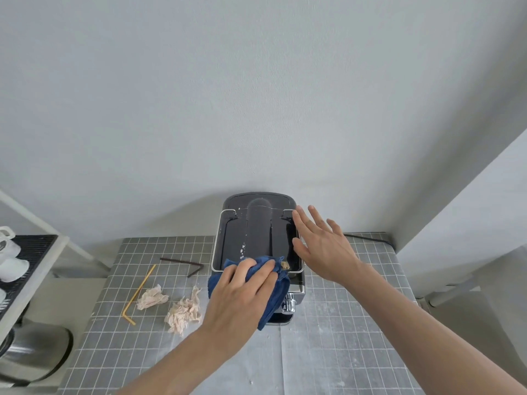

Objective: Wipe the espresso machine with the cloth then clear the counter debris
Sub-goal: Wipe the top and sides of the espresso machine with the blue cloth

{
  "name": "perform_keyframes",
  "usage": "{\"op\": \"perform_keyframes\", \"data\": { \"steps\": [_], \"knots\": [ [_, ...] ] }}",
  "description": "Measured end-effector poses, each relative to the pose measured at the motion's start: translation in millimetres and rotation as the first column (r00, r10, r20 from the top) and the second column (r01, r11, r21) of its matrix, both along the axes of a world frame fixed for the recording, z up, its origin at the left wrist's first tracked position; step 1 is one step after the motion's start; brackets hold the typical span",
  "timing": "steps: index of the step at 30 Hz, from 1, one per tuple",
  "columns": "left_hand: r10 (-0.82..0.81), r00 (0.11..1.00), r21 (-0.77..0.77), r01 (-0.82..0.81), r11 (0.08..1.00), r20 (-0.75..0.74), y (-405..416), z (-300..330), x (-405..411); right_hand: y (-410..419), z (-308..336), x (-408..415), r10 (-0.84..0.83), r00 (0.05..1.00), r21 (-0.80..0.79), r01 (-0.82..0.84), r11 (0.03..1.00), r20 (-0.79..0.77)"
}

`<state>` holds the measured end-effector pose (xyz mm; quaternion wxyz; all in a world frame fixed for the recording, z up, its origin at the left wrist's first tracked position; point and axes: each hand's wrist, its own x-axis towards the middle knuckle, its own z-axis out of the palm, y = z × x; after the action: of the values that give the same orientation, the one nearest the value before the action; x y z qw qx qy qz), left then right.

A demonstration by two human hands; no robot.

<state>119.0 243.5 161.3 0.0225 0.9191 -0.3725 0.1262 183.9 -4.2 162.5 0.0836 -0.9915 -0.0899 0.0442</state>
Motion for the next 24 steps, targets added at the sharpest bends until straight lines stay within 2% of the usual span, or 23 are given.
{"op": "perform_keyframes", "data": {
  "steps": [7, 13, 18, 24],
  "knots": [
    [0.023, 0.997, 0.075, -0.018, 0.997, -0.069, -11.4, 9.0, 31.0, 3.4, 4.6, -8.3, -0.016, 1.0, 0.026, 0.016, 1.0, 0.003],
    [-0.172, 0.971, 0.083, 0.188, 0.979, -0.166, -2.1, 17.0, 68.0, -3.7, 1.3, -49.5, -0.078, 0.996, 0.046, 0.076, 0.996, 0.038],
    [-0.311, 0.934, 0.084, 0.329, 0.941, -0.173, -16.8, 22.2, 85.6, -2.3, -6.5, -81.1, -0.151, 0.988, 0.022, 0.151, 0.988, 0.018],
    [-0.391, 0.906, 0.023, 0.399, 0.916, -0.161, -1.6, 13.7, 92.4, 8.5, -5.5, -102.5, -0.194, 0.981, -0.004, 0.194, 0.981, 0.029]
  ]
}}
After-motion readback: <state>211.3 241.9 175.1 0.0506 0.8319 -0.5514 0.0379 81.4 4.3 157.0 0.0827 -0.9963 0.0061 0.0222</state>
